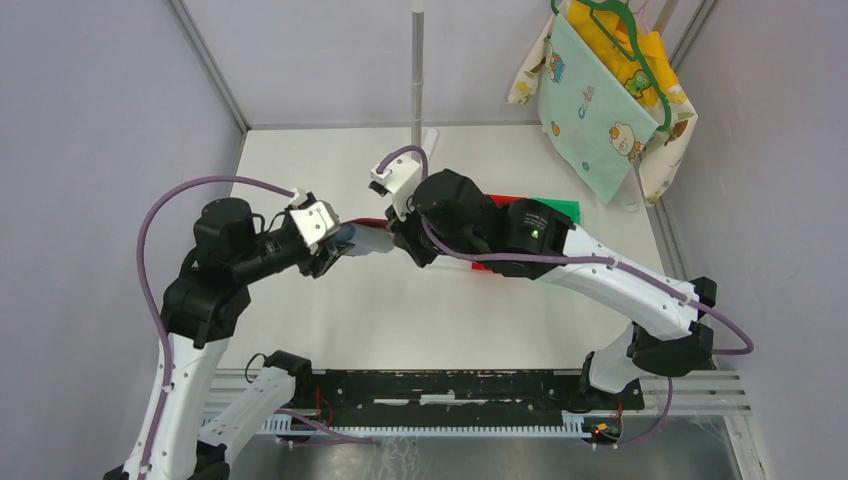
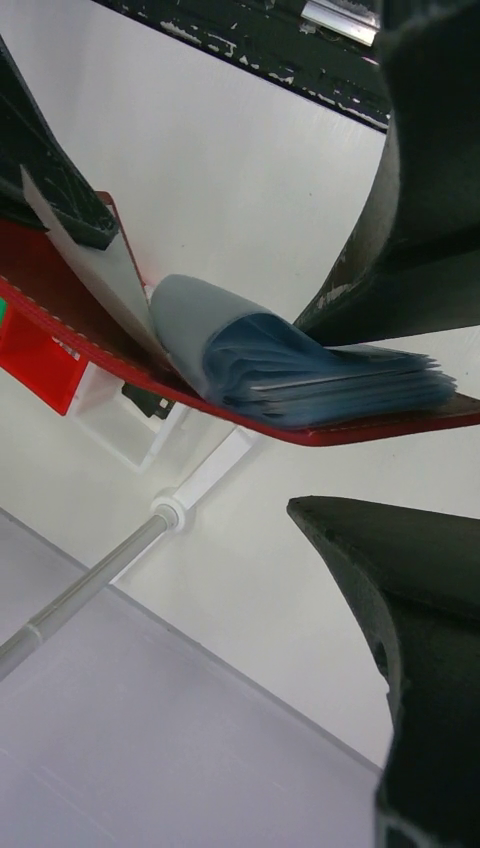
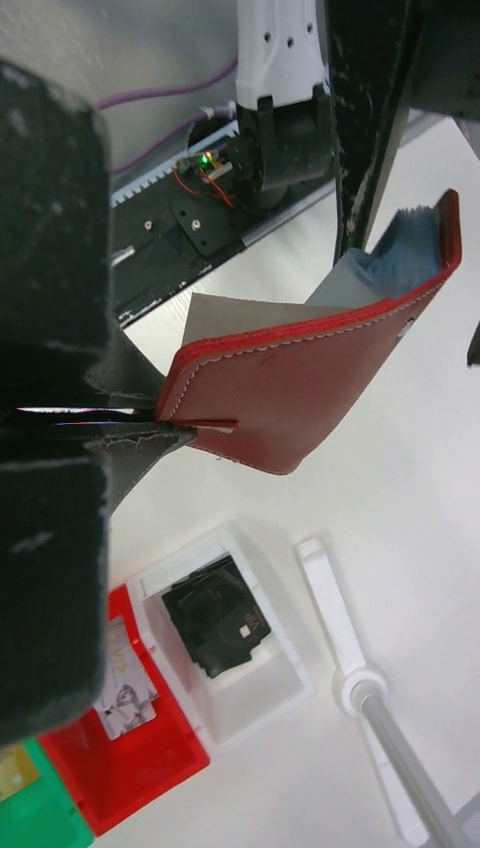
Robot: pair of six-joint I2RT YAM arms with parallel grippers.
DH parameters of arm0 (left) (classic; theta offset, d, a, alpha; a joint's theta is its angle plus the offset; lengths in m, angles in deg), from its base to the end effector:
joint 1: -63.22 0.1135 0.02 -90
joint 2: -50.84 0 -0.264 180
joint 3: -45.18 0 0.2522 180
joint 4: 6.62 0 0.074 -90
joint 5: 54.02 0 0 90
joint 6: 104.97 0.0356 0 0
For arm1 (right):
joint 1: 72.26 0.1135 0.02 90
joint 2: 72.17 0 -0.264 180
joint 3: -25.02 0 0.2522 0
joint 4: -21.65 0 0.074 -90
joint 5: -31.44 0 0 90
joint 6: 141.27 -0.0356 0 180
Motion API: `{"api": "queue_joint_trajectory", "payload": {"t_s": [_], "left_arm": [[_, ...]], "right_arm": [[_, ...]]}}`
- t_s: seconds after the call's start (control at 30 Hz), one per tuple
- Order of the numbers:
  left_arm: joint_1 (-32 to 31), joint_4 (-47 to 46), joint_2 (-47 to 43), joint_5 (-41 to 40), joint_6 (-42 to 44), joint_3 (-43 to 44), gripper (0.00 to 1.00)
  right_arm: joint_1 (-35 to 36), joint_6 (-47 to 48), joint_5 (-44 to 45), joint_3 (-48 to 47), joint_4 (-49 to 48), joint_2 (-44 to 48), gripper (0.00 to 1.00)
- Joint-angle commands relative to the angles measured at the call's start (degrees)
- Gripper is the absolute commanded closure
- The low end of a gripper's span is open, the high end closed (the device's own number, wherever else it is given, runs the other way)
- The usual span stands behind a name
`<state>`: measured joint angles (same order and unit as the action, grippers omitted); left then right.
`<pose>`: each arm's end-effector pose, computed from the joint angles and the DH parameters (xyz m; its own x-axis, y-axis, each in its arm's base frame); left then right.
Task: Take the credit cards out of the card holder
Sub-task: Open the card holder.
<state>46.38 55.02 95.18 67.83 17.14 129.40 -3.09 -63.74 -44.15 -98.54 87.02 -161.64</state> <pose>0.1109 -0.0532 0.4211 0.0796 0.4477 -0.8907 0.7944 0.5113 0.3280 0.1218 0.2951 0.4625 -0.3594 -0.3565 -0.8624 -0.7702 0.6352 0.0584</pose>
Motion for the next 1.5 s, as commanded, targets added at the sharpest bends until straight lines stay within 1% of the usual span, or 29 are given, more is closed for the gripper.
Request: {"api": "queue_joint_trajectory", "payload": {"t_s": [0.0, 0.13, 0.2, 0.27, 0.4, 0.5, 0.53, 0.57, 0.6, 0.63, 0.67, 0.73, 0.8, 0.9, 0.93, 1.0, 1.07, 1.13, 1.2, 1.27, 1.33, 1.47], "left_arm": [[0.0, -1.8, -0.8, 3.5, 3.0, 0.4, 0.39], [0.1, 1.6, -0.5, 7.8, 5.4, 1.5, 0.42], [0.1, 3.0, -0.4, 9.6, 6.3, 2.1, 0.45], [0.1, 4.7, -0.1, 11.2, 7.2, 2.9, 0.53], [0.1, 7.8, 0.9, 13.3, 7.9, 4.7, 0.74], [0.1, 9.7, 1.5, 15.5, 7.1, 6.1, 0.85], [0.1, 10.0, 1.8, 16.2, 6.2, 6.7, 0.88], [0.1, 10.0, 2.1, 16.8, 5.1, 7.2, 0.91], [0.1, 10.0, 2.4, 17.4, 3.9, 7.7, 0.93], [0.1, 9.9, 2.7, 18.1, 2.6, 8.2, 0.94], [0.1, 9.4, 2.9, 18.8, 0.9, 8.5, 0.95], [0.1, 6.5, 3.0, 19.7, -4.6, 8.5, 0.96], [0.1, 1.1, 2.8, 19.8, -12.7, 7.8, 0.98], [0.1, -10.2, 2.2, 18.0, -26.8, 6.3, 0.98], [0.1, -13.8, 2.2, 17.4, -31.5, 6.0, 0.98], [0.1, -20.8, 2.3, 15.9, -40.9, 5.8, 0.98], [0.1, -25.4, 3.3, 14.1, -49.0, 6.5, 0.98], [0.0, -29.2, 4.4, 13.5, -55.8, 7.5, 0.98], [0.1, -32.4, 5.5, 13.9, -63.3, 7.9, 0.98], [0.1, -35.9, 6.0, 15.0, -69.3, 7.9, 0.98], [0.1, -38.1, 6.4, 15.8, -73.7, 8.0, 0.98], [0.1, -39.6, 6.1, 16.3, -77.4, 9.1, 0.98]], "right_arm": [[1.1, 2.1, -8.7, -2.3, -5.8, 1.5, 1.00], [1.5, 3.9, -14.0, -1.3, -7.1, 1.6, 1.00], [1.4, 4.7, -15.5, -1.3, -7.0, 1.5, 1.00], [1.4, 5.6, -17.2, -1.5, -6.9, 1.4, 1.00], [1.4, 7.4, -17.9, -2.1, -6.0, 1.1, 1.00], [1.4, 8.6, -17.9, -3.4, -5.1, 0.5, 1.00], [1.4, 8.8, -17.1, -4.2, -4.7, 0.2, 0.96], [1.3, 9.0, -16.1, -5.0, -4.3, 0.0, 0.81], [1.2, 9.2, -14.9, -6.1, -3.9, -0.1, 0.71], [1.0, 9.3, -14.8, -6.9, -4.0, 0.1, 0.65], [0.8, 9.4, -13.5, -7.3, -4.3, 0.5, 0.54], [-0.2, 9.1, -11.5, -6.8, -6.3, 2.7, 0.30], [-1.8, 8.5, -10.7, -3.4, -10.7, 6.8, 0.18], [-3.7, 7.9, -10.8, 9.1, -22.4, 17.0, 0.04], [-4.0, 8.0, -10.7, 15.2, -27.4, 20.5, 0.02], [-4.8, 8.0, -10.8, 25.2, -36.0, 28.1, 0.02], [-5.6, 7.7, -11.3, 33.1, -42.0, 33.8, 0.02], [-6.1, 7.3, -14.0, 39.8, -47.8, 38.0, 0.02], [-6.1, 6.5, -16.0, 45.5, -53.2, 40.4, 0.02], [-6.3, 6.0, -17.3, 47.4, -55.6, 40.2, 0.02], [-6.8, 5.3, -19.0, 47.2, -56.4, 38.3, 0.02], [-10.2, 0.0, -25.9, 47.7, -62.7, 34.9, 0.02]]}}
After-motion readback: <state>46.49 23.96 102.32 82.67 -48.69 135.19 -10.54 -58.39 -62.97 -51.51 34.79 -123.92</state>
